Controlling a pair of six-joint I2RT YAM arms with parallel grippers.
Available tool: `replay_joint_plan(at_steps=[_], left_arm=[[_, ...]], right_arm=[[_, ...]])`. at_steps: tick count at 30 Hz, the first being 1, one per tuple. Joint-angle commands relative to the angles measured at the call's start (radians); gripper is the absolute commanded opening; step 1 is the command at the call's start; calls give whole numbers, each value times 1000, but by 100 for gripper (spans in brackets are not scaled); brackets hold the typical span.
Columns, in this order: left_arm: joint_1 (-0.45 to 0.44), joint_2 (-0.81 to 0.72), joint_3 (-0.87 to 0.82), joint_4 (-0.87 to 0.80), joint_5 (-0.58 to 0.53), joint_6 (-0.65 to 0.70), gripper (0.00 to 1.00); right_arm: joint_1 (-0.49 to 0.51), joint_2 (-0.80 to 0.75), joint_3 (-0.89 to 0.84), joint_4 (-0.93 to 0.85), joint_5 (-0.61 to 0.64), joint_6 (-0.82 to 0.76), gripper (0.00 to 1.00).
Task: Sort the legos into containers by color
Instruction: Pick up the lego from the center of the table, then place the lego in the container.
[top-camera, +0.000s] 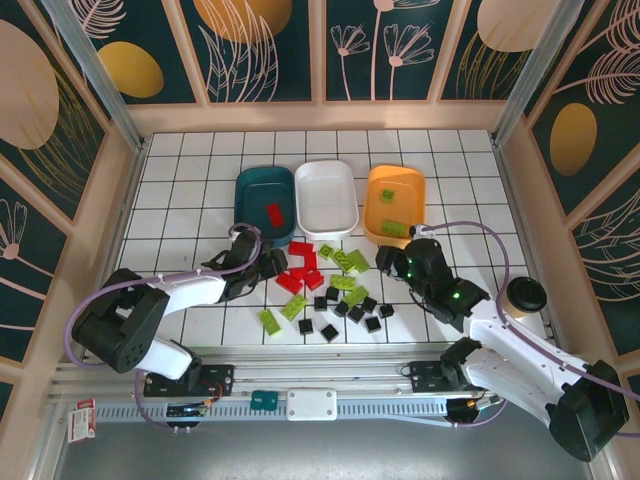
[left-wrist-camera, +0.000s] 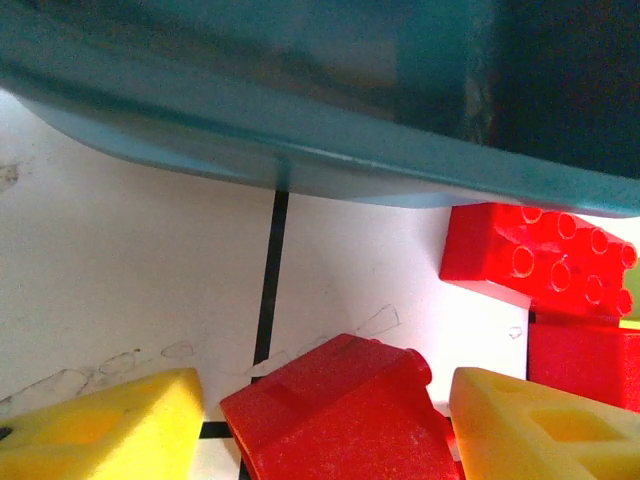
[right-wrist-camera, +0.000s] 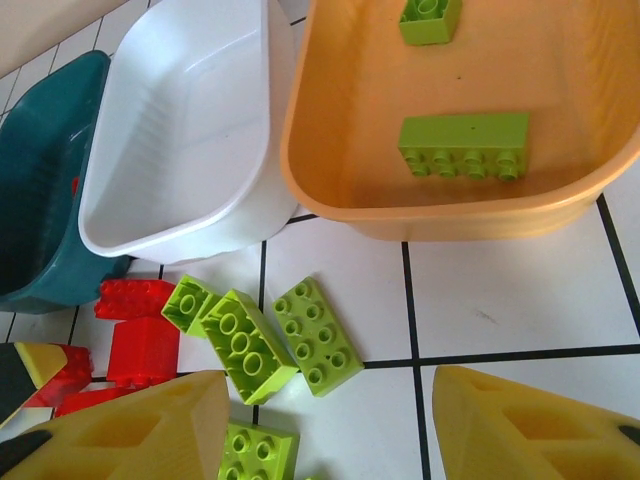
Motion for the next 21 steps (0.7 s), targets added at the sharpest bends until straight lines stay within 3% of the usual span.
replay_joint_plan(at_steps=[1,5,10,14,17,21], left_arm=[[-4,28,-30,34,-9,-16,56],[-3,-27,-44,22,-22,-36,38],[-4,-186,-2,-93,-34,-35,32],[-3,-320,75,-204,-95,-17,35],[31,-287,170,-262,-144,29,36],[108,-148,261,-206,-121,72,34]], right_arm=[[7,8,7,-1,17,-9,56],[7,2,1,-5,6,-10,56],[7,-41,-12,-14,2,-7,56],[8,-82,-19,-29,-5,-3,56],[8,-106,-37,-29,-18,3,56],[8,-119,-64,-18,-30,2,56]])
